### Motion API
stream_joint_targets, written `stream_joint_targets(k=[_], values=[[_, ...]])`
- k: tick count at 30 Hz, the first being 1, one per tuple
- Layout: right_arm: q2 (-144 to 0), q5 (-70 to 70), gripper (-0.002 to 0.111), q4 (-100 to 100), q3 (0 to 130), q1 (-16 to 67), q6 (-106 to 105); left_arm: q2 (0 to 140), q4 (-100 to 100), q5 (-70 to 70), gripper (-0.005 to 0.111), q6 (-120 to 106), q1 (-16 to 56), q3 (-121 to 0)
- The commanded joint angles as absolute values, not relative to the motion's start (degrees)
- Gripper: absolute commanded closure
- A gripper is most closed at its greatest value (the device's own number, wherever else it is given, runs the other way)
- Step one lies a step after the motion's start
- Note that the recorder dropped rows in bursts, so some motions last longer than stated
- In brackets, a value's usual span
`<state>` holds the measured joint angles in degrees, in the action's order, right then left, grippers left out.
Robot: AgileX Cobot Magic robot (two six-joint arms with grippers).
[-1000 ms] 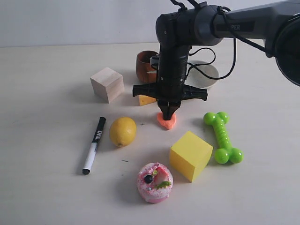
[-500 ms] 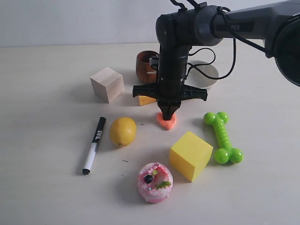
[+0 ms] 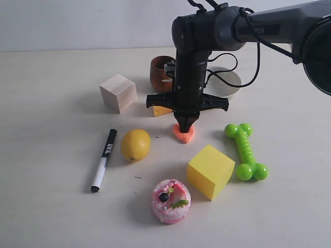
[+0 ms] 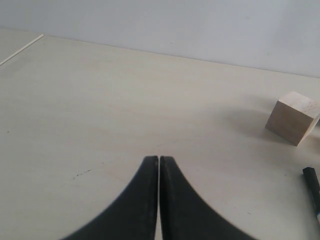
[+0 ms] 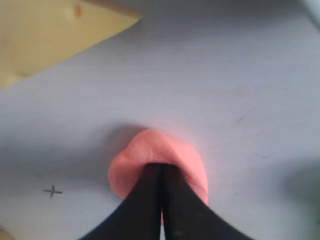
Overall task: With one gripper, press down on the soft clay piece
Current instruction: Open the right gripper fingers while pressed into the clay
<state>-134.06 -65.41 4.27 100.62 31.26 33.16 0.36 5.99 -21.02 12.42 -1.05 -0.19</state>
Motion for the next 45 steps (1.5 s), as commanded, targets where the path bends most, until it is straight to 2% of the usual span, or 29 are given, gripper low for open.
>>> stream_joint_targets(k=[1, 3, 7, 9, 45], values=[[-136.5, -64.6, 0.108, 4.5, 99.3, 31.3, 32.0, 0.0, 5.7, -20.8, 0.103, 12.4, -1.1, 0.0], [-136.0, -63.9, 0.104, 4.5, 99.3, 31.3, 31.9, 0.0, 5.7, -20.8, 0.103, 12.4, -1.1, 0.0], [-135.1, -62.6, 0.082, 4.5, 99.3, 31.3, 31.5, 0.0, 5.7, -20.8, 0.103, 12.4, -1.1, 0.0], [-135.1, -62.6, 0.077, 4.5, 99.3, 31.3, 31.5, 0.0, 5.7, -20.8, 0.103, 12.4, -1.1, 0.0], [-130.0, -62.6, 0.081, 3.9, 99.3, 31.3, 31.1, 0.0, 5.7, -20.8, 0.103, 12.4, -1.1, 0.0]])
